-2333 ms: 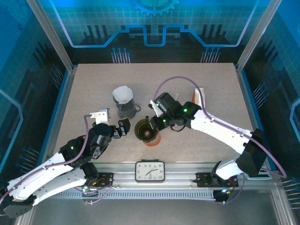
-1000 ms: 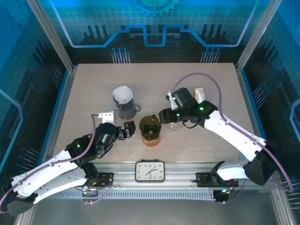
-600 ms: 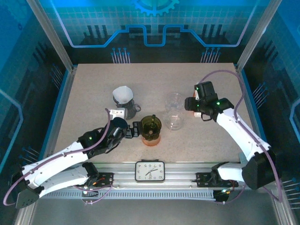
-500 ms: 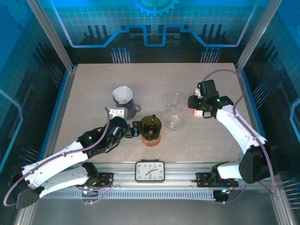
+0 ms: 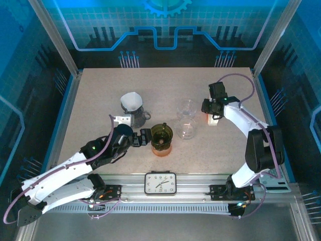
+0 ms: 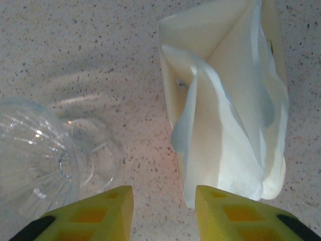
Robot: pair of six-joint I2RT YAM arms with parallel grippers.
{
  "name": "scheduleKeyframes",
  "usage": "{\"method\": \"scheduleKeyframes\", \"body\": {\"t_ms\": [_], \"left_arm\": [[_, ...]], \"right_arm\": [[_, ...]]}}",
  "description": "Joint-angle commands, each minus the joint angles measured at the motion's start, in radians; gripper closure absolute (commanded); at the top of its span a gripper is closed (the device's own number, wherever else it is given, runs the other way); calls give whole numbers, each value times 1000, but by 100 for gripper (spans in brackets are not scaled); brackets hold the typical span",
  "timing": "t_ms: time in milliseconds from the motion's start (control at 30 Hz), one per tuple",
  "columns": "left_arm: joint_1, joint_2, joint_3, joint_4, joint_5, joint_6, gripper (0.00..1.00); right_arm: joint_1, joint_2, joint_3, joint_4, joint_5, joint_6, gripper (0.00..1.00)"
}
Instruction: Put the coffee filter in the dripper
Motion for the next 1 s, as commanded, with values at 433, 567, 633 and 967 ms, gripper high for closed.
{"method": "scheduleKeyframes", "body": {"t_ms": [433, 567, 633, 967], "left_arm": [[25, -12, -2, -2, 18, 1, 1], [26, -12, -2, -3, 18, -1, 1], [28, -12, -1, -3, 17, -3, 1], [31, -5, -3, 2, 24, -11, 1]], "right_arm": [[-14, 83, 77, 12, 100, -21, 74], [-13, 88, 79, 14, 109, -30, 78], [-13, 91, 81, 12, 119, -35, 78], [-12, 105, 86, 11, 131, -68, 88]]}}
